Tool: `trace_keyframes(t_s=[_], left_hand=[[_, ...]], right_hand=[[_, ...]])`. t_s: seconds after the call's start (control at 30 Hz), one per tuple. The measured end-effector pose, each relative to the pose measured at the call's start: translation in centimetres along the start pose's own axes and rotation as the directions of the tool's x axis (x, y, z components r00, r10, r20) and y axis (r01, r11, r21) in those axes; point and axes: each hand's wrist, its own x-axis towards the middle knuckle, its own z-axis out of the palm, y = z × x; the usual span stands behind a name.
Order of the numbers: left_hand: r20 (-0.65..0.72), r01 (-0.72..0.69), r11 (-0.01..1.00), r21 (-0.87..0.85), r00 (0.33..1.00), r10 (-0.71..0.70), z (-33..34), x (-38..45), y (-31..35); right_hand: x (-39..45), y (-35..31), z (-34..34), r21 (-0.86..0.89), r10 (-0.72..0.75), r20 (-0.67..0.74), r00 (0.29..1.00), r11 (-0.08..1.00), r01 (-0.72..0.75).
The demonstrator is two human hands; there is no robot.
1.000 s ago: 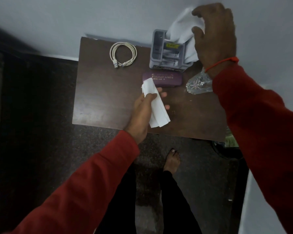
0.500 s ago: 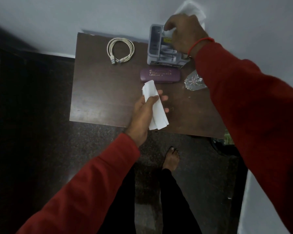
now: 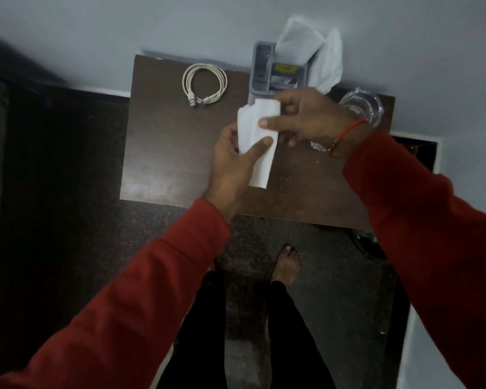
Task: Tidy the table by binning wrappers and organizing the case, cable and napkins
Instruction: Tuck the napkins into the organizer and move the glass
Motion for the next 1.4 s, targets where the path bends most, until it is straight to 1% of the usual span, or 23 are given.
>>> trace_keyframes(t_s=[0.07,0.1,0.13,0.17,0.23,0.27,0.3,0.37,0.43,0.47,0.63,0.67,0.7,0.83,0.87,0.93,1.0,1.1,1.2,1.33,1.4], left_hand=[[0.033,0.021,0.999,-0.039,0.999,-0.02,-0.1,0.2,0.5],[0.055,0.032,0.998,-0.057,0.998,-0.029,-0.2,0.3,0.7],[0.065,0.04,0.997,-0.072,0.997,-0.035,-0.2,0.3,0.9],[0.063,0.047,0.996,-0.081,0.997,-0.041,-0.1,0.4,1.1],[0.049,0.058,0.994,-0.093,0.997,-0.054,0.1,0.4,1.5],[0.046,0.076,0.992,-0.103,0.996,-0.071,0.3,0.5,1.7],[0.041,0.102,0.988,-0.12,0.994,-0.098,0.3,0.4,1.7],[0.026,0.154,0.977,-0.147,0.988,-0.152,0.3,0.4,1.7],[0.01,0.185,0.972,-0.145,0.983,-0.185,-0.1,0.2,1.3],[0.004,0.192,0.971,-0.141,0.981,-0.194,-0.3,0.1,1.0],[0.011,0.233,0.965,-0.123,0.972,-0.234,-1.9,-1.1,-0.6],[0.007,0.242,0.963,-0.121,0.97,-0.243,-2.1,-1.3,-0.9],[0.0,0.25,0.961,-0.122,0.968,-0.251,-2.3,-1.5,-1.1],[-0.023,0.25,0.962,-0.108,0.967,-0.254,-2.6,-1.8,-1.8],[-0.028,0.249,0.963,-0.107,0.967,-0.253,-2.6,-1.8,-1.9],[-0.033,0.248,0.964,-0.096,0.967,-0.252,-2.7,-1.8,-1.9],[-0.034,0.251,0.964,-0.085,0.967,-0.254,-2.7,-1.9,-1.8],[-0.028,0.25,0.966,-0.072,0.967,-0.252,-2.6,-1.9,-1.6],[-0.018,0.251,0.966,-0.068,0.967,-0.253,-2.7,-1.9,-1.5],[-0.012,0.257,0.965,-0.059,0.966,-0.258,-2.6,-2.0,-1.8],[-0.01,0.258,0.965,-0.053,0.966,-0.259,-2.6,-2.1,-1.9]], right_hand=[[0.6,0.3,-0.1,0.193,0.005,-0.196,0.981,0.981,0.033],[0.9,0.3,-0.2,0.289,0.027,-0.254,0.967,0.956,0.049],[1.0,0.2,-0.2,0.352,0.053,-0.267,0.962,0.935,0.046],[1.0,0.1,-0.2,0.362,0.07,-0.248,0.966,0.932,0.025],[0.7,-0.3,0.1,0.292,0.083,-0.212,0.974,0.956,-0.018],[0.7,-0.5,0.2,0.281,0.084,-0.236,0.968,0.96,-0.015],[0.9,-0.8,0.2,0.301,0.082,-0.294,0.952,0.954,0.01],[1.4,-1.3,0.1,0.326,0.068,-0.467,0.882,0.94,0.1],[2.0,-1.8,0.1,0.282,0.039,-0.624,0.78,0.943,0.178],[2.3,-1.9,0.1,0.252,0.021,-0.674,0.738,0.946,0.202],[3.8,-2.0,0.9,0.085,-0.075,-0.809,0.583,0.967,0.241],[4.0,-1.9,1.0,0.056,-0.088,-0.823,0.561,0.971,0.234],[4.3,-1.8,1.2,0.034,-0.098,-0.828,0.552,0.974,0.225],[5.3,-1.3,1.8,-0.042,-0.147,-0.811,0.567,0.98,0.194],[5.5,-1.2,2.0,-0.051,-0.146,-0.801,0.581,0.983,0.177],[5.9,-1.1,2.2,-0.045,-0.116,-0.776,0.62,0.991,0.129],[6.3,-1.0,2.3,0.002,-0.059,-0.76,0.648,0.996,0.093],[6.8,-1.0,2.2,0.069,-0.019,-0.753,0.658,0.992,0.107],[6.7,-1.3,2.2,0.087,-0.003,-0.719,0.695,0.992,0.094],[6.3,-1.1,2.5,0.039,-0.027,-0.698,0.716,0.996,0.075],[5.3,-1.1,2.4,-0.004,-0.07,-0.706,0.705,0.995,0.095]])
